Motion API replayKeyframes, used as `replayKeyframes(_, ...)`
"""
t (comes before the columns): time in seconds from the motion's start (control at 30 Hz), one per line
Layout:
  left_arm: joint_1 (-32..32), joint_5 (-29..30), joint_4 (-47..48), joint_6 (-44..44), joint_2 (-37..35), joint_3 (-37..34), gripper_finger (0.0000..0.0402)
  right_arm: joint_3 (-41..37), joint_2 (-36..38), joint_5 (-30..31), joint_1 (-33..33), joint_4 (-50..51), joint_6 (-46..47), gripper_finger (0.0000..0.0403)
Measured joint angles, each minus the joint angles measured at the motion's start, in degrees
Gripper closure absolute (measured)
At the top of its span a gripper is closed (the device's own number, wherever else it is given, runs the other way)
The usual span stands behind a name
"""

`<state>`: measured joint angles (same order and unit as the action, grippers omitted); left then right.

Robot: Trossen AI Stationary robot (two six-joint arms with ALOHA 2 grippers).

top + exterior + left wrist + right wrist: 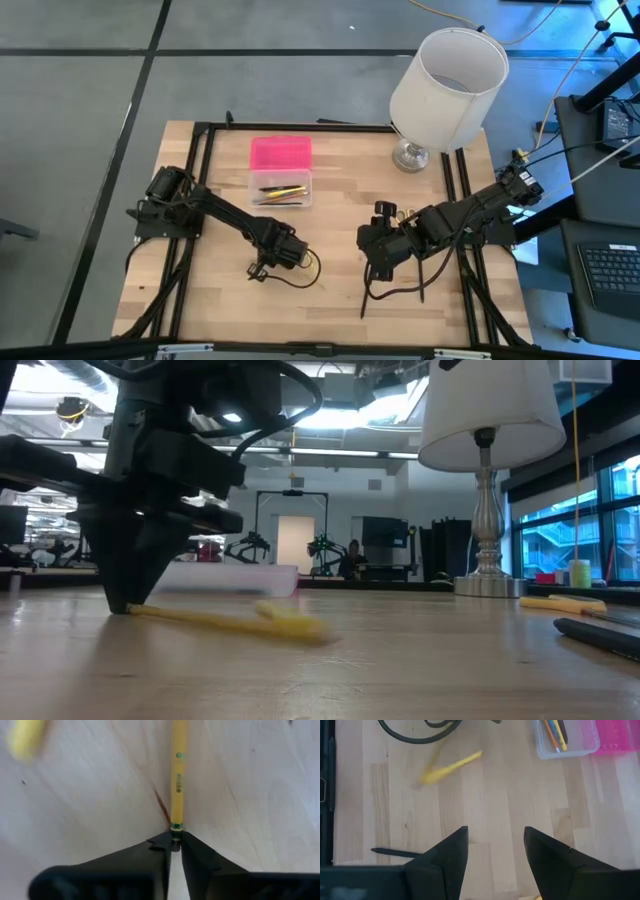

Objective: Pick & place school supplies into a supply box
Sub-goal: Put the yellow pencil into the pink supply box

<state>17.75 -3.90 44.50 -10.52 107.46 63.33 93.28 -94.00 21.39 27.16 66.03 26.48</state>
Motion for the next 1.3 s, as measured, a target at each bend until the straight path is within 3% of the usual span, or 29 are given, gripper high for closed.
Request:
replayKeyframes(0.1, 0.05, 0.02, -0.08, 1.53, 0.0, 0.0, 0.0393, 0.0, 0.0, 0.0, 0.0, 0.08, -0.11, 0.0207)
replayKeyframes(0.4, 0.23, -1.78, -0.02, 7.64, -3.41, -0.57, 0.0396, 0.0, 0.0, 0.0, 0.0, 0.15, -1.55, 0.0207)
replayKeyframes(0.67, 0.63, -2.2, 0.94, 14.67, -11.77, -0.37, 0.0395, 0.01, 0.0, 0.0, -0.04, 0.25, -2.83, 0.0207)
replayKeyframes(0.87, -1.59, 6.44, 7.83, 18.38, -18.71, -0.29, 0.0395, -0.01, 0.0, 0.0, -0.37, 0.27, -2.81, 0.0207)
replayKeyframes(1.07, -8.77, 16.73, 15.18, 22.92, -22.94, -0.28, 0.0394, -0.01, 0.0, 0.0, -1.03, 0.25, -2.73, 0.0207)
replayKeyframes(1.3, -17.98, 18.4, 19.66, 17.99, -18.93, -0.26, 0.0394, 0.01, 0.0, 0.0, -1.11, 0.23, -1.27, 0.0207)
